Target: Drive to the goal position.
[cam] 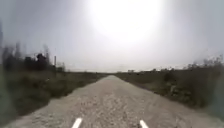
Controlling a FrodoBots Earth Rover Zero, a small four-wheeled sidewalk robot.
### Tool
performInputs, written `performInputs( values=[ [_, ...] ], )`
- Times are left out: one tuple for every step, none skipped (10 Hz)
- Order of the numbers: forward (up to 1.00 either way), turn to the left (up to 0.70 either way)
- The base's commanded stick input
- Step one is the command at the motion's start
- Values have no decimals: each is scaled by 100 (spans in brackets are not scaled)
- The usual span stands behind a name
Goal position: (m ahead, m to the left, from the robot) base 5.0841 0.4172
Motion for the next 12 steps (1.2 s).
performInputs(
  values=[
    [70,0],
    [70,0],
    [70,0],
    [70,0],
    [70,2],
    [70,1],
    [70,0],
    [70,0],
    [70,0],
    [70,0],
    [70,0],
    [70,0]
  ],
)
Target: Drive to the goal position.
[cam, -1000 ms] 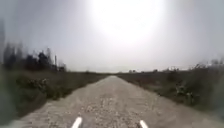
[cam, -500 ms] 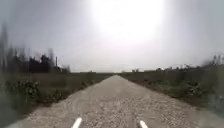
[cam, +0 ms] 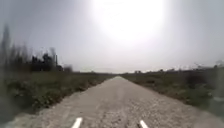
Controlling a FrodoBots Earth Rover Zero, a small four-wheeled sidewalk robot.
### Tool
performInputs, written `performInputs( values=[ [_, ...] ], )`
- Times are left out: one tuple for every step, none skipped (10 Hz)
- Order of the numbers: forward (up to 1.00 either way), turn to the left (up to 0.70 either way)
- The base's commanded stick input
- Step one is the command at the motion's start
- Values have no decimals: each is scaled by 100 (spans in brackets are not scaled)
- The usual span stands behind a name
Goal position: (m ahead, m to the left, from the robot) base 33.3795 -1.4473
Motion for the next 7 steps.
performInputs(
  values=[
    [70,-7],
    [70,-20],
    [70,-35],
    [70,-28],
    [70,-13],
    [70,0],
    [70,0]
  ],
)
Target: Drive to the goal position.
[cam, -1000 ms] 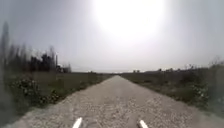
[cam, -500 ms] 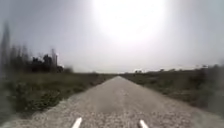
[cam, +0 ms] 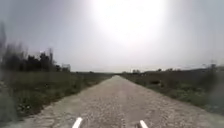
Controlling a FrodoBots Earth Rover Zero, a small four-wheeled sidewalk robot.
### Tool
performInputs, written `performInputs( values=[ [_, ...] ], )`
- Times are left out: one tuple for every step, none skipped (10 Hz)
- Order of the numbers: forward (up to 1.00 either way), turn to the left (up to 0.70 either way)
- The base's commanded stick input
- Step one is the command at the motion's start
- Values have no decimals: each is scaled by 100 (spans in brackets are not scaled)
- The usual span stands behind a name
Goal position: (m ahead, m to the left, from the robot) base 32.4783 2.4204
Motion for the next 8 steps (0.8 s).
performInputs(
  values=[
    [70,0],
    [70,0],
    [70,0],
    [70,0],
    [70,0],
    [70,0],
    [70,-4],
    [70,-18]
  ],
)
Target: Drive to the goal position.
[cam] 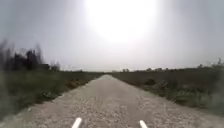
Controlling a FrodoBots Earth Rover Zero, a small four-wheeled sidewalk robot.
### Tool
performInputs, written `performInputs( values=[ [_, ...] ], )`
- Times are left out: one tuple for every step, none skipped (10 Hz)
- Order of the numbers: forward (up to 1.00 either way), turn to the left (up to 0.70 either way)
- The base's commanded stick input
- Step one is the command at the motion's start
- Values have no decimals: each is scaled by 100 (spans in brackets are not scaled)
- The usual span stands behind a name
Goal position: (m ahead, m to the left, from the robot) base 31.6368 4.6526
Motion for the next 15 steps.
performInputs(
  values=[
    [70,-33],
    [70,-13],
    [70,0],
    [70,0],
    [70,0],
    [70,0],
    [70,0],
    [70,0],
    [70,0],
    [70,0],
    [70,0],
    [70,0],
    [70,0],
    [70,0],
    [70,0]
  ],
)
